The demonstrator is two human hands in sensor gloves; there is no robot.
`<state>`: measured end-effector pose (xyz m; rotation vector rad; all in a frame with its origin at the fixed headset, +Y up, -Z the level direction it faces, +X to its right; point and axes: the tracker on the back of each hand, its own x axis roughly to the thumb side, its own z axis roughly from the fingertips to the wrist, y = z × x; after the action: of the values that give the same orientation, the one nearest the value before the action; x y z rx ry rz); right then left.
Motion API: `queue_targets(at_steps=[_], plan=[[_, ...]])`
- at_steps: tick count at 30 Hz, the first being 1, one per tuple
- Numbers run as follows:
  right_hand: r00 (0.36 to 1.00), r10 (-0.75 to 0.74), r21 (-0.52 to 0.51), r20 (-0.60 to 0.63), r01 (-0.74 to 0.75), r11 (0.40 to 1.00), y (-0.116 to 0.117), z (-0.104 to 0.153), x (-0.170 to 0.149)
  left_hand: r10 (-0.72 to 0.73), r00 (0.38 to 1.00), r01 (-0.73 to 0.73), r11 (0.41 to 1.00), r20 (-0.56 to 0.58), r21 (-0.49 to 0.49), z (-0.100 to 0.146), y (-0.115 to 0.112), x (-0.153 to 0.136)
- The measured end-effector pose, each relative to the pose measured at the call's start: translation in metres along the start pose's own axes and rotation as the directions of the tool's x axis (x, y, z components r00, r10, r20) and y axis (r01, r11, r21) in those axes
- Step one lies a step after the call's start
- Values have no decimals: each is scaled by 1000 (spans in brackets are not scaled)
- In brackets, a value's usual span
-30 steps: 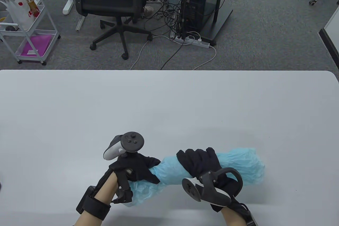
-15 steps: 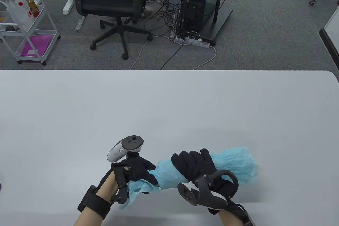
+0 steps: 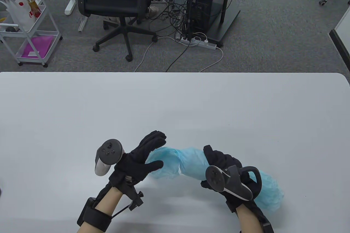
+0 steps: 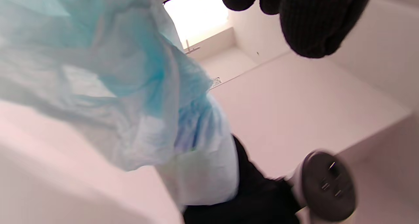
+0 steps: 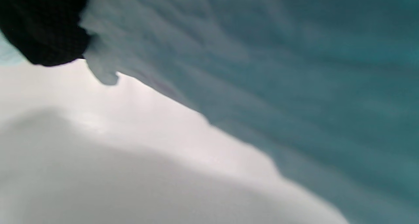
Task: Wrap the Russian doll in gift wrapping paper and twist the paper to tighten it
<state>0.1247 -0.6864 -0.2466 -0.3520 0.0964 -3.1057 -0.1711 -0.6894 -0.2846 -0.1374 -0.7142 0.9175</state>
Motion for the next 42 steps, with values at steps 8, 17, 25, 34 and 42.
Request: queue_targets(at_steps=[8, 17, 25, 34, 42], plan=[[938, -324, 99, 120, 314, 944, 1, -1, -3, -915, 385, 922, 387, -120, 6, 2, -59, 27], [878, -407, 215, 250, 360, 908, 6, -2, 24, -908, 373, 927, 359, -190, 106, 8, -54, 32], [904, -347, 178, 247, 310, 934, 4, -1, 26, -811, 561, 826, 561, -165, 49, 1, -39, 33], [947, -214, 116, 239, 191, 975, 3, 3, 27, -520, 837, 481, 848, -171, -222, -16, -29, 23], [963, -49, 48, 264, 38, 998, 1, 9, 42, -346, 901, 196, 864, -263, -463, -19, -23, 6]])
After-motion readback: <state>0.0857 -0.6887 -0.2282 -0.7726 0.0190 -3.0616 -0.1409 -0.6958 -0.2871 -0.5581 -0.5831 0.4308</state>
